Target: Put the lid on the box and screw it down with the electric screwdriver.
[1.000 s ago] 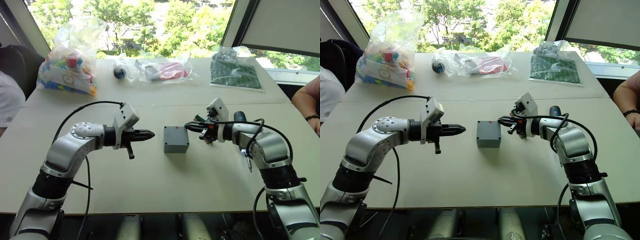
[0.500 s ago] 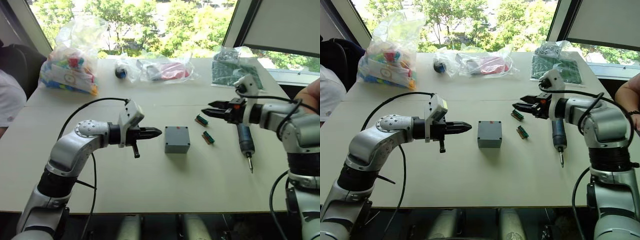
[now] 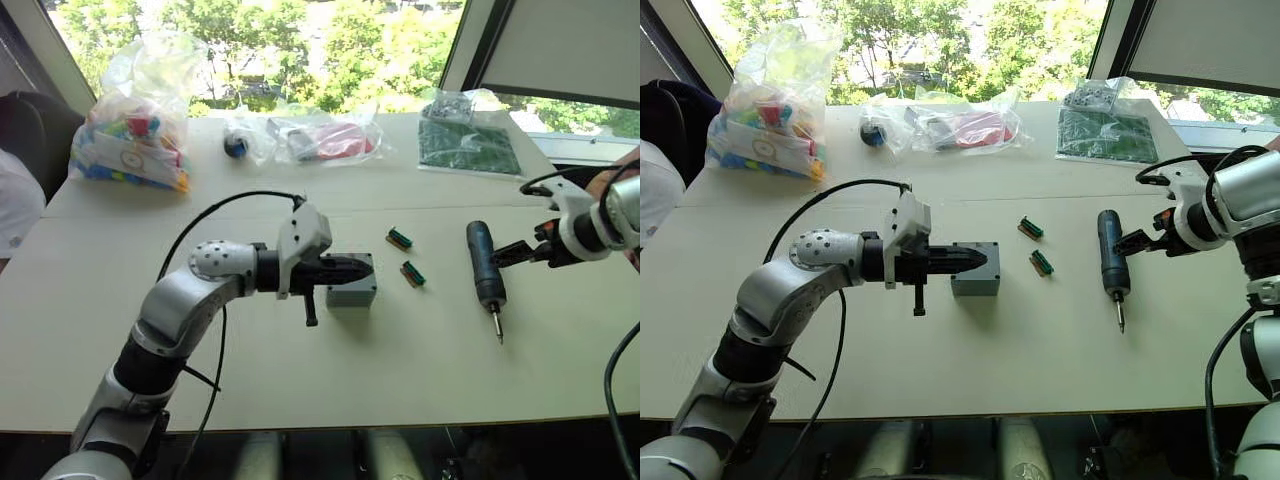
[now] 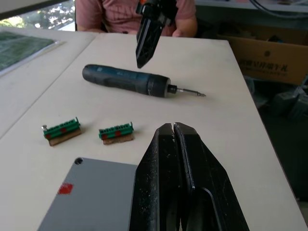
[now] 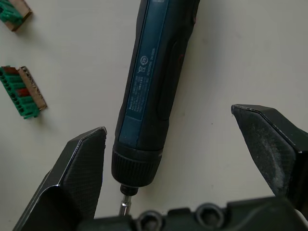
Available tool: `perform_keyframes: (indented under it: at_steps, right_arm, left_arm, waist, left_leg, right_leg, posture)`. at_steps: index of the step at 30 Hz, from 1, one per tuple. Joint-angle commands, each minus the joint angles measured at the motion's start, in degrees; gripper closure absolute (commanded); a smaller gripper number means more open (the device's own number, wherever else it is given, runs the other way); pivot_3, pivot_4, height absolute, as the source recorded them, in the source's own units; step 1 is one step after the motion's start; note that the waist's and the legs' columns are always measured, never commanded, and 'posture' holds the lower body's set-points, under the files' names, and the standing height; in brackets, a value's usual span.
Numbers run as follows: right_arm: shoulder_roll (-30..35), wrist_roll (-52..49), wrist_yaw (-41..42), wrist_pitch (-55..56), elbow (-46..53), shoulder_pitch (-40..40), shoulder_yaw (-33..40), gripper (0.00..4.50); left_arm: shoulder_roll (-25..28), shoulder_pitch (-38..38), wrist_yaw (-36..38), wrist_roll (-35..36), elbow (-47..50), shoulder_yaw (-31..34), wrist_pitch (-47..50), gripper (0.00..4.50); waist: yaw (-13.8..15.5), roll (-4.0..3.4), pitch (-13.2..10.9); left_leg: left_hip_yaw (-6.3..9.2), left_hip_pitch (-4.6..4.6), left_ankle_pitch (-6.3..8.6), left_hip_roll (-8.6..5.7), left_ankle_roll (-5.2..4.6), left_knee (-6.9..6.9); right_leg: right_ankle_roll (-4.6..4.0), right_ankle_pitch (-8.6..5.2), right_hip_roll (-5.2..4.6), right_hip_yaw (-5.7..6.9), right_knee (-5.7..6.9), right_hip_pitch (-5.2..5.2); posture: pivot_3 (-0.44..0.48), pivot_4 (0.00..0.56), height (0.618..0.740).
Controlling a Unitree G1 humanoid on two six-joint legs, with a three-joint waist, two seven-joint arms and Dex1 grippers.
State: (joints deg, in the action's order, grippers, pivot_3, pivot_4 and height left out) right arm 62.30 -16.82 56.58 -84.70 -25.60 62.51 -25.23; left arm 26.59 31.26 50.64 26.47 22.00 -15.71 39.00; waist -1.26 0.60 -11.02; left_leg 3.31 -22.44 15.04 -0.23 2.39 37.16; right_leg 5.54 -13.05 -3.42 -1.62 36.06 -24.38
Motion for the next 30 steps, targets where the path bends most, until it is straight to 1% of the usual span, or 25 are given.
perform_keyframes:
  at_steps: [1, 4, 9, 11, 16, 18, 19, 20, 22, 23, 24, 25, 26, 28, 29, 30]
  right_arm:
    - [-0.2, 0.9, 2.2, 0.8, -2.2, 1.8, -2.7, 0.01]
    - [-1.7, 2.1, 3.7, 2.7, -4.5, 2.2, -5.2, 0.01]
    - [-5.6, 6.8, 4.5, 8.6, -9.7, 1.9, -10.1, 0.01]
    - [-6.3, 7.5, 6.2, 9.2, -10.8, 2.3, -11.0, 0.01]
    - [-9.8, 10.2, 8.4, 10.6, -17.4, 3.2, -12.6, 0.01]
    - [-11.2, 11.1, 9.3, 11.0, -19.3, 3.3, -12.8, 0.44]
    - [-11.6, 11.5, 9.7, 11.2, -19.8, 3.3, -12.9, 0.56]
    - [-11.8, 11.9, 10.6, 11.3, -20.0, 3.3, -13.3, 0.94]
    - [-11.7, 13.2, 11.7, 12.1, -20.3, 3.0, -14.0, 1.47]
    - [-11.5, 14.3, 11.5, 13.2, -20.1, 2.5, -14.2, 1.84]
    - [-11.4, 15.0, 11.2, 13.6, -20.0, 2.0, -14.0, 2.04]
    - [-11.5, 15.5, 11.0, 13.9, -20.0, 1.7, -13.8, 2.35]
    - [-11.5, 15.9, 11.1, 14.0, -20.1, 1.5, -13.6, 2.58]
    - [-11.7, 16.0, 11.8, 13.4, -19.9, 1.3, -13.0, 2.59]
    - [-11.8, 15.5, 11.4, 12.8, -19.7, 1.1, -11.6, 2.59]
    - [-12.6, 14.7, 8.7, 13.1, -22.1, 2.9, -7.3, 2.59]
  left_arm:
    - [-0.7, 0.1, -1.7, -1.0, 2.7, -0.4, -1.3, 4.50]
    - [-1.2, -0.2, -2.2, -0.4, 3.9, -0.3, -0.6, 4.50]
    - [-0.2, -1.1, -4.1, -0.9, 4.3, 1.4, 0.2, 4.50]
    - [0.2, -1.7, -4.5, -0.9, 4.8, 1.3, 0.4, 4.50]
    - [-0.4, -3.4, -7.0, -0.1, 6.6, 2.2, 1.6, 4.50]
    - [-0.8, -4.0, -7.7, -0.3, 6.8, 1.9, 1.7, 4.50]
    - [-0.9, -4.3, -7.9, -0.3, 6.9, 1.8, 1.7, 4.50]
    - [-1.1, -4.4, -8.1, -0.3, 7.0, 1.7, 1.8, 4.50]
    - [-1.2, -4.3, -8.3, -0.3, 7.0, 1.6, 1.8, 4.50]
    - [-1.2, -4.3, -8.3, -0.4, 6.9, 1.5, 1.8, 4.50]
    - [-1.3, -4.2, -8.3, -0.4, 6.6, 1.5, 1.7, 4.50]
    - [-1.3, -4.1, -8.3, -0.5, 6.5, 1.5, 1.6, 4.50]
    - [-1.3, -4.0, -8.4, -0.5, 6.4, 1.5, 1.6, 4.50]
    - [-1.3, -4.0, -8.4, -0.7, 6.1, 1.4, 1.4, 4.50]
    - [-1.8, -3.6, -8.7, -1.0, 5.1, 1.4, 1.0, 4.50]
    - [-2.0, -3.1, -8.7, -1.0, 4.2, 1.6, 0.9, 4.50]
  waist:
    - [0.2, 0.01, 0.0]
    - [0.3, 0.01, 0.0]
    - [0.1, 0.01, 0.0]
    - [0.0, 0.00, 0.0]
    - [0.1, 0.00, 0.0]
    - [0.1, 0.01, 0.0]
    - [0.1, 0.02, 0.0]
    - [0.1, 0.03, 0.0]
    - [0.1, 0.03, 0.0]
    - [0.1, 0.03, 0.0]
    - [0.1, 0.03, 0.0]
    - [0.1, 0.04, 0.0]
    - [0.1, 0.04, 0.0]
    - [0.1, 0.06, 0.1]
    - [0.1, 0.07, 0.1]
    - [0.1, 0.08, 0.1]
  left_leg:
    - [0.02, -0.01, 0.00, 0.00, 0.00, 0.03]
    - [0.02, -0.01, 0.00, -0.02, 0.01, 0.14]
    - [0.02, -0.02, 0.00, -0.03, 0.01, 0.11]
    - [0.02, -0.01, 0.00, -0.02, 0.01, 0.09]
    - [0.04, -0.01, -0.01, -0.02, 0.01, 0.10]
    - [0.05, 0.00, -0.01, -0.02, 0.01, 0.13]
    - [0.05, 0.00, -0.01, -0.02, 0.01, 0.13]
    - [0.05, 0.00, -0.01, -0.03, 0.01, 0.13]
    - [0.06, 0.00, -0.01, -0.02, 0.01, 0.13]
    - [0.06, 0.00, -0.01, -0.02, 0.01, 0.12]
    - [0.06, 0.01, -0.01, -0.02, 0.01, 0.12]
    - [0.06, 0.01, -0.01, -0.02, 0.01, 0.11]
    - [0.07, 0.01, -0.01, -0.02, 0.01, 0.12]
    - [0.07, 0.01, -0.01, -0.02, 0.01, 0.13]
    - [0.07, 0.02, -0.01, -0.02, 0.01, 0.15]
    - [0.07, 0.03, -0.01, -0.02, 0.01, 0.16]
  right_leg:
    - [-0.01, 0.00, 0.01, 0.00, 0.00, 0.01]
    - [-0.11, -0.05, 0.00, 0.00, 0.00, 0.09]
    - [0.02, 0.01, -0.01, 0.00, 0.00, 0.06]
    - [0.02, 0.01, -0.01, 0.00, 0.03, 0.04]
    - [0.01, 0.02, 0.00, 0.01, 0.05, 0.05]
    - [0.01, 0.02, 0.00, 0.01, 0.05, 0.06]
    - [0.01, 0.02, 0.00, 0.01, 0.05, 0.07]
    - [0.01, 0.02, 0.00, 0.01, 0.05, 0.07]
    - [0.01, 0.02, 0.00, 0.01, 0.05, 0.07]
    - [0.01, 0.02, 0.00, 0.01, 0.05, 0.07]
    - [0.01, 0.02, 0.01, 0.01, 0.05, 0.07]
    - [0.01, 0.02, 0.01, 0.01, 0.06, 0.07]
    - [0.01, 0.02, 0.02, 0.02, 0.06, 0.08]
    - [0.01, 0.02, 0.02, 0.02, 0.05, 0.10]
    - [0.01, 0.02, 0.01, 0.02, 0.05, 0.13]
    - [0.01, 0.02, 0.01, 0.02, 0.05, 0.14]
  posture:
    - [0.000, 0.150, 0.740]
    - [0.000, 0.150, 0.740]
    - [0.000, 0.150, 0.740]
    - [0.000, 0.150, 0.740]
    - [0.000, 0.150, 0.740]
    - [0.000, 0.150, 0.740]
    - [0.000, 0.150, 0.740]
    - [0.000, 0.150, 0.740]
    - [0.000, 0.150, 0.740]
    - [0.000, 0.150, 0.740]
    - [0.000, 0.150, 0.740]
    - [0.000, 0.150, 0.740]
    - [0.000, 0.150, 0.740]
    - [0.000, 0.150, 0.740]
    - [0.000, 0.150, 0.740]
    - [0.000, 0.150, 0.740]
